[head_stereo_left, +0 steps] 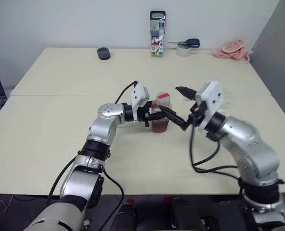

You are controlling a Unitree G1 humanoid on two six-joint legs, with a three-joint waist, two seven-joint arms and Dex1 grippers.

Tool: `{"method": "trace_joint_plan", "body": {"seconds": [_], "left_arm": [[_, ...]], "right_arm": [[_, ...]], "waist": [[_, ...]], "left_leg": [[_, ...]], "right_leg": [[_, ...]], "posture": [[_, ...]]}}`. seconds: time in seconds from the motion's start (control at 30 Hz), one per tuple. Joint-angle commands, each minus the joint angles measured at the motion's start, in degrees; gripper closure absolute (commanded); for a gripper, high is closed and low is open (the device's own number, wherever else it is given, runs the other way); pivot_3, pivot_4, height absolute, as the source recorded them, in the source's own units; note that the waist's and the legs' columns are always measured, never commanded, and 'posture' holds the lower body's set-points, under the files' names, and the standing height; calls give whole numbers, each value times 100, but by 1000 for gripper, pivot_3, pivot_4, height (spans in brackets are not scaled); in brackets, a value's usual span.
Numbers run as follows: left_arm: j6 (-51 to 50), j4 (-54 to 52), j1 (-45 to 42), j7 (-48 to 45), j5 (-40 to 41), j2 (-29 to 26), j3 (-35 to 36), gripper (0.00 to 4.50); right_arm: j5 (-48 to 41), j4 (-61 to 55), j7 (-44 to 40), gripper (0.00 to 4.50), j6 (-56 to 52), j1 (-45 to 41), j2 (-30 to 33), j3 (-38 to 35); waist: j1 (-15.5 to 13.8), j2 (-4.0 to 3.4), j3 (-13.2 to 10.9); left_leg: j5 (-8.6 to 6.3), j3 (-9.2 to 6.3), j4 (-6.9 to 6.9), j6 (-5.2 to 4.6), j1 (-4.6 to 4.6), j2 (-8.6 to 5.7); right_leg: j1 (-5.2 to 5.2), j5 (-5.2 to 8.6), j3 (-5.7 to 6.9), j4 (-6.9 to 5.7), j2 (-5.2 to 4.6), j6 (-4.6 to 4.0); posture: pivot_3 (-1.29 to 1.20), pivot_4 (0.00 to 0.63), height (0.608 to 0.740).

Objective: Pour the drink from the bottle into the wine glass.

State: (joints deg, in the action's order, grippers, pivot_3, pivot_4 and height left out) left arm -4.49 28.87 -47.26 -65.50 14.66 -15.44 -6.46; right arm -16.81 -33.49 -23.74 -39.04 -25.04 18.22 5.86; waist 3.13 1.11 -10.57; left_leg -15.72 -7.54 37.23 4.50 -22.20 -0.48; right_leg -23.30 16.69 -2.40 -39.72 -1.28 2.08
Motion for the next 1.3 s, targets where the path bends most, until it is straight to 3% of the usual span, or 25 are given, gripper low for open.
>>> {"method": "trace_joint_plan", "body": {"seconds": [0.03, 0.43, 0.53, 0.7, 0.9, 0.97, 1.1, 1.2, 1.3], "left_arm": [[249, -16, -244, 34, -20, 46, 54, 2756], [410, 61, -250, 5, -130, 108, 30, 2756], [406, 38, -226, 7, -144, 100, 37, 2756], [404, 29, -212, 25, -162, 91, 40, 2756], [387, -2, -169, 31, -161, 65, 36, 2756], [329, -20, -162, -72, -143, 14, 16, 2756], [354, 20, -169, -446, -111, -164, -30, 2759], [388, -102, -118, -1081, -68, -404, -191, 2765], [255, -176, -152, -1222, 33, -442, -179, 2781]], "right_arm": [[522, -254, 798, 185, 3, -20, -412, 410], [1105, 560, 1540, 185, 441, -308, -1272, 572], [1168, 635, 1588, 744, 495, -302, -1388, 587], [1210, 669, 1593, 2526, 586, -286, -1497, 615], [1126, 620, 1446, 2602, 615, -250, -1485, 612], [862, 654, 838, 2602, 685, -363, -1172, 595], [-86, 1046, -1189, 2602, 946, -873, -129, 361], [-801, 1978, -2858, 2602, 789, -1597, 766, 70], [-1251, 2314, -3190, 2602, 416, -1874, 900, -5]], "waist": [[10, 0, 0], [15, -1, 0], [15, -1, 0], [17, -1, 1], [18, -1, 1], [18, -1, 1], [22, -1, 1], [32, -1, 0], [36, -1, 1]], "left_leg": [[0, 0, 0, 1, 4, 1], [0, -1, -2, 0, 6, 0], [0, -1, -2, 0, 7, 0], [0, -1, -2, -1, 8, 0], [0, -1, -2, -1, 8, 0], [-1, -1, -2, -1, 9, 0], [-9, 3, 2, -16, 10, -3], [-11, 5, -3, -21, 16, -1], [-12, 3, -4, -23, 19, 4]], "right_leg": [[0, 0, 0, -4, 2, 0], [0, 0, 1, -8, 2, -1], [0, 0, 1, -9, 2, -1], [0, 0, 1, -11, 2, -1], [0, 0, 1, -12, 2, -1], [0, 0, 1, -12, 3, -1], [4, 0, 1, -8, 2, 0], [7, 0, 1, -7, 5, -1], [8, 0, 4, -8, 9, -1]], "posture": [[0, 150, 740], [0, 150, 740], [0, 150, 740], [0, 150, 740], [0, 150, 740], [0, 150, 740], [0, 150, 740], [0, 150, 740], [0, 150, 740]]}}
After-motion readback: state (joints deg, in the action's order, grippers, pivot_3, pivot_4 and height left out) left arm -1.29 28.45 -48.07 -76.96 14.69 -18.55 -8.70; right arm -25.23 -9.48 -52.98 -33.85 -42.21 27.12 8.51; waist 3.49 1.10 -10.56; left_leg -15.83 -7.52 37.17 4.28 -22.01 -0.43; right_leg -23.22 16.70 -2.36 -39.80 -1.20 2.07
